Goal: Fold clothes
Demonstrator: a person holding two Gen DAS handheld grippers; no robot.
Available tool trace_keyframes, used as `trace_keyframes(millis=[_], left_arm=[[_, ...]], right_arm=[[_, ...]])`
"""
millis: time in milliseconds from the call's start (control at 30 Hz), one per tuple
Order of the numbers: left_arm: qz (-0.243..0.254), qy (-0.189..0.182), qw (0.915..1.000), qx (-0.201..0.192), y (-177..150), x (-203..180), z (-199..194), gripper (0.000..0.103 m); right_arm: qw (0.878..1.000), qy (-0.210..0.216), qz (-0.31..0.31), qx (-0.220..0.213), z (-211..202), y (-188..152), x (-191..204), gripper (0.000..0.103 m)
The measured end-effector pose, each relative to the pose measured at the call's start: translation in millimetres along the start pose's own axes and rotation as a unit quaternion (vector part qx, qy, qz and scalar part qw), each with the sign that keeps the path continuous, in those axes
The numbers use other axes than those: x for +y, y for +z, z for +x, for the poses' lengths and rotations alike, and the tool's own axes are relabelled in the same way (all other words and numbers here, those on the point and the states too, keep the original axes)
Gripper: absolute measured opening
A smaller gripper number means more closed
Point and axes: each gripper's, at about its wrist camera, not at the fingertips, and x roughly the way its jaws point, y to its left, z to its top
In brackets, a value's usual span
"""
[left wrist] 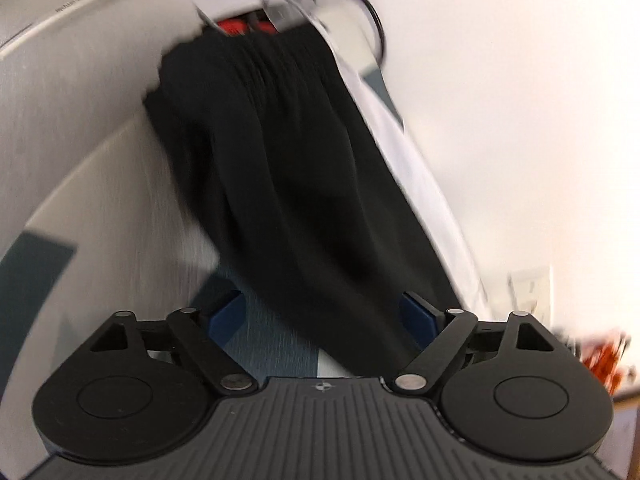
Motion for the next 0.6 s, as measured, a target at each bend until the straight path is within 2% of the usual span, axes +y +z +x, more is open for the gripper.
trace_keyframes(millis=[67,100,167,200,300,367,400,467,500,533,567,600], left_arm=[[-0.022,-0.009,0.9995,-0.022,7,4,2,0.082],[-0.022,-0.004,0.9991,-0.036,9,4,3,0.077],[-0.018,0.009,0.9978,-0.063,12,4,4,0.047],[-0.008,0.020,0.9974,-0.069,13,1,2,0.008],[0.022,0.052,0.9945,-0.088,16,-8,-4,0.009],[0.067,0.059,0.9912,-0.098,19,-21,-16,0.009],[0.089,0.061,0.9886,-0.105,20,-28,-22,0.009],[0.127,0.067,0.9817,-0.125,15,-33,-39,0.009],[0.141,0.075,0.9772,-0.140,13,-37,-47,0.009],[0.154,0.083,0.9727,-0.153,12,-40,-53,0.009],[0.163,0.090,0.9690,-0.163,11,-42,-58,0.009],[0.163,0.095,0.9674,-0.169,12,-41,-61,0.009]], right_arm=[[1.000,0.006,0.003,-0.004,-4,-2,-4,0.009],[1.000,0.008,0.007,-0.006,-4,-1,-4,0.009],[1.000,0.013,0.018,-0.010,-5,0,-5,0.009],[1.000,0.015,0.022,-0.009,-7,0,-9,0.009],[0.999,0.022,0.030,0.011,-8,-2,-13,0.012],[0.999,0.012,0.035,0.022,-20,-8,-19,0.033],[0.999,0.005,0.040,0.020,-30,-13,-23,0.039],[0.995,-0.041,0.090,0.010,-60,-31,-47,0.060],[0.989,-0.071,0.127,0.009,-76,-41,-62,0.065],[0.982,-0.100,0.163,0.008,-92,-50,-77,0.077],[0.966,-0.132,0.222,0.012,-109,-64,-98,0.084],[0.949,-0.157,0.275,0.010,-126,-79,-116,0.085]])
